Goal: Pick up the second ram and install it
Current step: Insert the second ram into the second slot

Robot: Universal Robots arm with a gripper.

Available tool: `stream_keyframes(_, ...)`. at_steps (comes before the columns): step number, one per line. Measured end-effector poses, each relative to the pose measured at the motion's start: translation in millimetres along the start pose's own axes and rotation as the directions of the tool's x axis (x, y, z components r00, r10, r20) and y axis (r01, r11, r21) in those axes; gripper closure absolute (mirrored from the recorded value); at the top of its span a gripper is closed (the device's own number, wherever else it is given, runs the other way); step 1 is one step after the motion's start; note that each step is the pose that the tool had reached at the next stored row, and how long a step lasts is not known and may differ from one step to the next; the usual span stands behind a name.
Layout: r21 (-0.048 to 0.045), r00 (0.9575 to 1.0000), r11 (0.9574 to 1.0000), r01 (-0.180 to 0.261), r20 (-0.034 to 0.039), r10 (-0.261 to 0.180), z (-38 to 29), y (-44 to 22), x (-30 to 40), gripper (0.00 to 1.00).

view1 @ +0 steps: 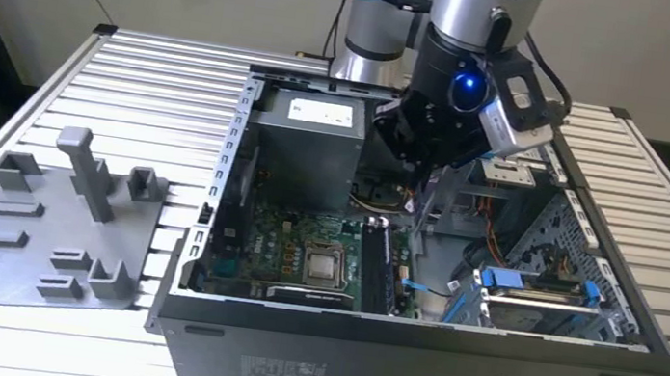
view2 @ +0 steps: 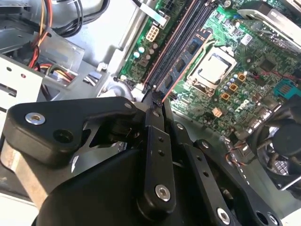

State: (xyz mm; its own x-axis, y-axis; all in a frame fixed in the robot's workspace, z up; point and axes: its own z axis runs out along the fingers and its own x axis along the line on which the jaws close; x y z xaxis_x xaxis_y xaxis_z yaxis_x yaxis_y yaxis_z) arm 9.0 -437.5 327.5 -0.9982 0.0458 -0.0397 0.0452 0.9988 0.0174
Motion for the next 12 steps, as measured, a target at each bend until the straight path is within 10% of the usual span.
stream_keyframes(12,0.0,1.0,1.0,0.0,-0.0001,0.0,16.5,-1.2,18.7,0.86)
